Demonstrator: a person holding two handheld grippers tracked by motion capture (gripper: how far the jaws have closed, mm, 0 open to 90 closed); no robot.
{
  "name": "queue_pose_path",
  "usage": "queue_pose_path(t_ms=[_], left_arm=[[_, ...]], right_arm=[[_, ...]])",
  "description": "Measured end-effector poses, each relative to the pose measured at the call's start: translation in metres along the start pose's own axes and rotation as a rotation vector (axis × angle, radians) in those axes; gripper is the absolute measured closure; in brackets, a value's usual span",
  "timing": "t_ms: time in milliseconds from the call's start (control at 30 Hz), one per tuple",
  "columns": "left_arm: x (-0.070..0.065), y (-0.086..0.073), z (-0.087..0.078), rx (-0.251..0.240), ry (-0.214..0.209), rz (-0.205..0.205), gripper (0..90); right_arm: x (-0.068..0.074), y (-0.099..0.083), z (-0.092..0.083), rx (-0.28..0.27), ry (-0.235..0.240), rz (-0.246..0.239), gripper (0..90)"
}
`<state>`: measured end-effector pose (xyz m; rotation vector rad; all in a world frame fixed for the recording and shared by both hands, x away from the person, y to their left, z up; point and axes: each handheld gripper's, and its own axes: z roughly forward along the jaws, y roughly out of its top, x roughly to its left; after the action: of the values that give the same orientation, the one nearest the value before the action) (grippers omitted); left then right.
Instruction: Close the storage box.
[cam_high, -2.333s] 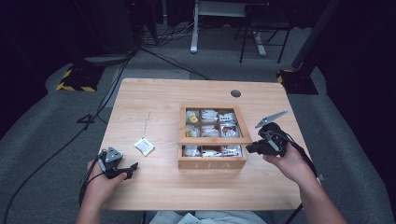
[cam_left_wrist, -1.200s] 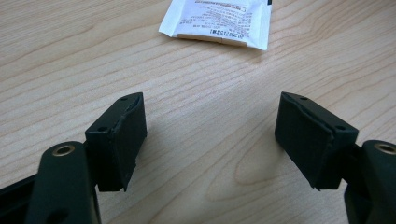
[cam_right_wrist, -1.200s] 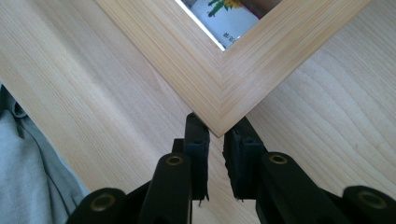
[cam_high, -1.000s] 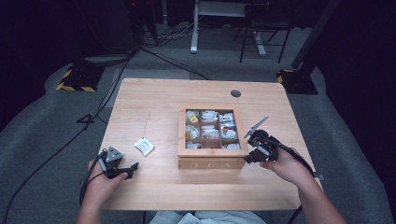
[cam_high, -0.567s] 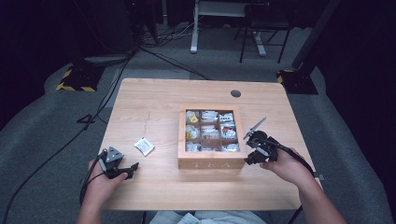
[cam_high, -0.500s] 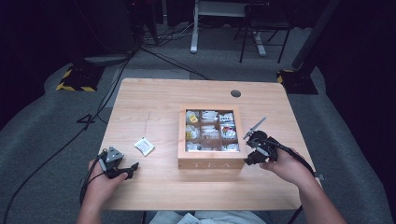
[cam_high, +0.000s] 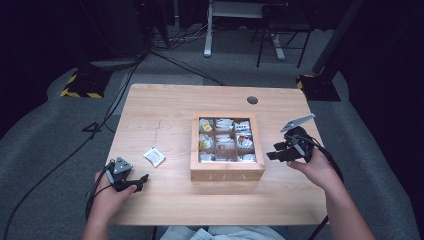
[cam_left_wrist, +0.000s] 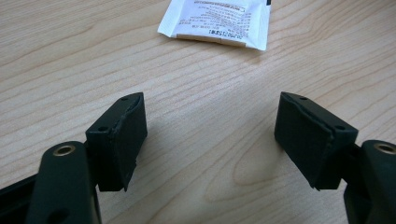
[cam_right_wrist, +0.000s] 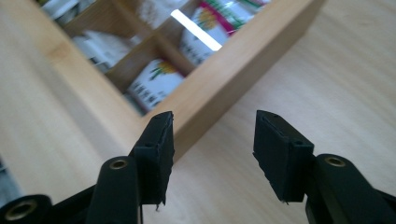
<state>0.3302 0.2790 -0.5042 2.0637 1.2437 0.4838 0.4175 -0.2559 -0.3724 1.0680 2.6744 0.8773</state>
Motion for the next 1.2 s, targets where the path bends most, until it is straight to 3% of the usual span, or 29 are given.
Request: queue_pose_path(t_ms=[67, 167, 200, 233, 267, 400, 533, 633, 767, 800, 833, 900, 1067, 1167, 1200], left_arm=[[0.0, 0.001, 0.0, 0.004, -0.002, -0.001, 26.1], [0.0, 0.001, 0.0, 0.005, -0.001, -0.001, 26.1], [0.0, 0.001, 0.0, 0.004, 0.001, 0.001, 26.1], [0.0, 0.001, 0.0, 0.004, 0.001, 0.001, 26.1], [0.0, 0.001, 0.0, 0.005, -0.001, -0.003, 26.0], [0.0, 0.001, 0.0, 0.003, -0.001, 0.0, 26.1], [0.0, 0.001, 0.001, 0.003, -0.001, -0.004, 26.0], [0.0, 0.001, 0.001, 0.003, 0.002, -0.003, 26.0], [-0.001, 0.001, 0.001, 0.003, 0.001, -0.006, 26.0], [-0.001, 0.001, 0.001, 0.004, 0.002, -0.006, 26.0], [-0.001, 0.001, 0.001, 0.004, 0.002, -0.006, 26.0], [-0.001, 0.001, 0.001, 0.002, 0.004, -0.007, 26.0], [-0.001, 0.001, 0.001, 0.002, 0.003, -0.007, 26.0], [-0.001, 0.001, 0.001, 0.003, 0.003, -0.006, 26.0], [-0.001, 0.001, 0.001, 0.002, 0.003, -0.006, 26.1]], right_arm=[[-0.017, -0.006, 0.0, -0.053, -0.051, 0.026, 46.4], [-0.029, -0.012, 0.003, -0.094, -0.091, 0.041, 45.7], [-0.042, -0.019, 0.009, -0.125, -0.106, 0.066, 45.3], [-0.042, -0.019, 0.009, -0.125, -0.106, 0.066, 45.3], [-0.056, -0.027, 0.017, -0.127, -0.115, 0.089, 45.4], [-0.076, -0.042, 0.031, -0.123, -0.139, 0.128, 45.2], [-0.093, -0.057, 0.046, -0.139, -0.185, 0.133, 44.7], [-0.103, -0.071, 0.061, -0.165, -0.181, 0.141, 45.2], [-0.111, -0.084, 0.075, -0.164, -0.224, 0.122, 44.4], [-0.114, -0.093, 0.08, -0.263, -0.22, 0.123, 44.4], [-0.115, -0.095, 0.08, -0.275, -0.229, 0.119, 46.1], [-0.116, -0.095, 0.08, -0.276, -0.236, 0.127, 45.1], [-0.116, -0.092, 0.083, -0.26, -0.267, 0.156, 27.6], [-0.115, -0.091, 0.084, -0.254, -0.27, 0.159, 25.1], [-0.114, -0.09, 0.085, -0.25, -0.282, 0.175, 20.4]])
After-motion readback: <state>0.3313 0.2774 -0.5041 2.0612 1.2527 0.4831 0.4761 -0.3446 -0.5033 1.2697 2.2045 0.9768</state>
